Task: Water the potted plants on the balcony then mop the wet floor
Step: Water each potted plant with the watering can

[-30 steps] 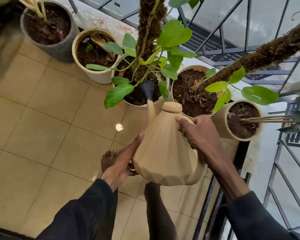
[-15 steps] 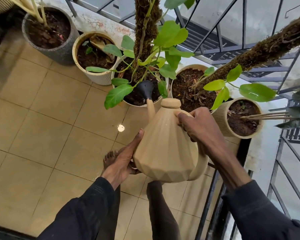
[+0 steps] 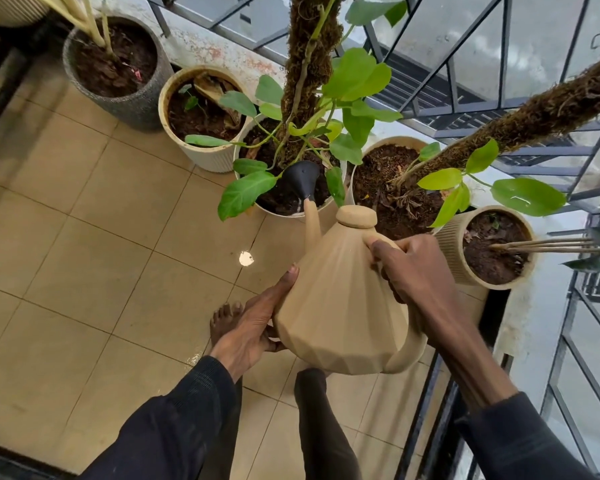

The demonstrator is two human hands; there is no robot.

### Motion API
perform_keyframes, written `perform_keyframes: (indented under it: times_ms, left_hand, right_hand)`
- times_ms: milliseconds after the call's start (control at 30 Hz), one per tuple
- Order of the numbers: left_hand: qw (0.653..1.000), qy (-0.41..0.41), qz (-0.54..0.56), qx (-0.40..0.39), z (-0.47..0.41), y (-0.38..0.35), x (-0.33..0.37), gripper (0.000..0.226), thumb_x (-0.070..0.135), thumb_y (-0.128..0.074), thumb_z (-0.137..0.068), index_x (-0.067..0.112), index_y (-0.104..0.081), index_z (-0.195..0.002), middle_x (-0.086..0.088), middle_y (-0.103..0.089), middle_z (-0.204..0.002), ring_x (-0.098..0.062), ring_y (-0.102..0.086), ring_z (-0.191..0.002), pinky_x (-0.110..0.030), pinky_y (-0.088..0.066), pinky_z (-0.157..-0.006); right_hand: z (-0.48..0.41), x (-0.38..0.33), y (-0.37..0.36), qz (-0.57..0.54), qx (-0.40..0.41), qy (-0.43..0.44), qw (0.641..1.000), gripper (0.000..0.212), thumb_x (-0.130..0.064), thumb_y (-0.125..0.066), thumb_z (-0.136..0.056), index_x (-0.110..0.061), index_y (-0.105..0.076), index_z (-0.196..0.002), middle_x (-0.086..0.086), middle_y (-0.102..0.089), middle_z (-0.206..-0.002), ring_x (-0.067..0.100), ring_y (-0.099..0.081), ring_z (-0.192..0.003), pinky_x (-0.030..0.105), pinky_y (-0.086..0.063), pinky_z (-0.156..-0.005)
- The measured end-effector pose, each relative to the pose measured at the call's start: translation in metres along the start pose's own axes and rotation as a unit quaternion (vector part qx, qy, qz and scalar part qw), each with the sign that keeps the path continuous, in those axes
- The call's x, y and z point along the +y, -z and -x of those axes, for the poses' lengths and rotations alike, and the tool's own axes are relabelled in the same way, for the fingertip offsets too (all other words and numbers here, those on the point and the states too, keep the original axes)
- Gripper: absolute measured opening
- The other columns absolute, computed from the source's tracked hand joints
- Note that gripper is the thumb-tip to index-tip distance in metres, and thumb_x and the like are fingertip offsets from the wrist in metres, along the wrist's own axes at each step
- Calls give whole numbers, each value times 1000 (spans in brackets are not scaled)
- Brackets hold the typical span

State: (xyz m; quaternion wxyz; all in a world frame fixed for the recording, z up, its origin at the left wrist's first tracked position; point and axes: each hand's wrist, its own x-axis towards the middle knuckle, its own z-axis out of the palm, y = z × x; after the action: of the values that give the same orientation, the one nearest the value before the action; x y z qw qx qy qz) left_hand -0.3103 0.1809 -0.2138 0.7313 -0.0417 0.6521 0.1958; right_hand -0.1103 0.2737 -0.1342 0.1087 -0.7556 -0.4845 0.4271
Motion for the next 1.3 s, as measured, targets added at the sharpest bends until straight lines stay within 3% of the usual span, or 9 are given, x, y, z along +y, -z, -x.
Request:
perform_keyframes:
  times_ms: [100, 167, 333, 567, 700, 833, 933, 1000, 1300]
  left_hand:
    - [1000, -8, 8, -22, 0, 6, -1, 61, 62, -75, -74, 30, -59, -123, -11, -64, -122, -35, -60, -110, -50, -56, -84]
    - [999, -15, 11, -35, -1, 9, -2, 65, 58, -76, -77, 31, -55, -132, -11, -62, -124, -34, -60, -111, -49, -56, -84]
    - [997, -48, 0, -53, -8, 10, -2, 88, 61, -79, -67, 40, -44, -145, -8, -61, -129, -33, -59, -116, -55, -54, -94]
    - [995, -85, 37, -29, -12, 8, -2, 91, 45, -84, -72, 39, -37, -150, 0, -62, -125, -27, -57, -114, -43, -53, -81]
    - [993, -106, 38, -30, -12, 9, -3, 102, 50, -87, -61, 41, -39, -149, -2, -61, -129, -27, -58, -115, -44, -54, -82]
    - [991, -123, 42, -33, -13, 10, -3, 108, 52, -89, -52, 44, -40, -148, -2, -59, -134, -27, -58, -117, -43, -55, -83]
    - [990, -128, 53, -35, -12, 11, -4, 98, 44, -91, -62, 44, -42, -147, 1, -59, -133, -25, -58, -117, -42, -54, -84]
    - [989, -133, 49, -35, -12, 11, -3, 101, 47, -90, -57, 45, -43, -146, 1, -59, -133, -24, -58, -117, -42, -54, -84]
    - [987, -152, 39, -27, -8, 15, -2, 108, 54, -88, -48, 46, -43, -146, 0, -59, -135, -26, -58, -118, -40, -54, -80]
  right_hand:
    - [11, 7, -5, -20, 28, 17, 999, 66, -51, -59, -80, 15, -56, -69, 3, -42, -54, 17, -35, -51, 35, -31, -53]
    - [19, 13, -8, -29, 49, 27, 998, 69, -53, -59, -81, 14, -53, -65, 2, -40, -53, 16, -33, -51, 34, -29, -52]
    - [34, 30, -14, -42, 92, 54, 993, 64, -50, -72, -93, -20, -36, -50, -12, -27, -43, 8, -24, -42, 19, -22, -41]
    - [40, 47, -26, -63, 122, 106, 985, 63, -50, -74, -93, -27, -36, -49, -12, -31, -41, 8, -32, -40, 16, -28, -43]
    - [44, 56, -29, -72, 136, 118, 981, 59, -66, -61, -86, -21, -46, -51, -12, -37, -49, 6, -41, -42, 11, -32, -46]
    - [50, 56, -29, -91, 142, 140, 976, 48, -62, -60, -86, -31, -44, -54, -15, -36, -47, 1, -46, -44, 8, -35, -47]
    - [49, 65, -32, -83, 145, 139, 976, 61, -63, -61, -89, -17, -48, -52, -12, -36, -47, 6, -38, -43, 14, -28, -46]
    - [49, 67, -34, -87, 145, 142, 975, 63, -63, -61, -89, -11, -53, -54, -13, -39, -51, 5, -40, -45, 13, -30, -47]
    - [55, 61, -37, -108, 145, 144, 973, 49, -63, -60, -86, -21, -58, -62, -16, -45, -56, -2, -52, -50, 6, -38, -49]
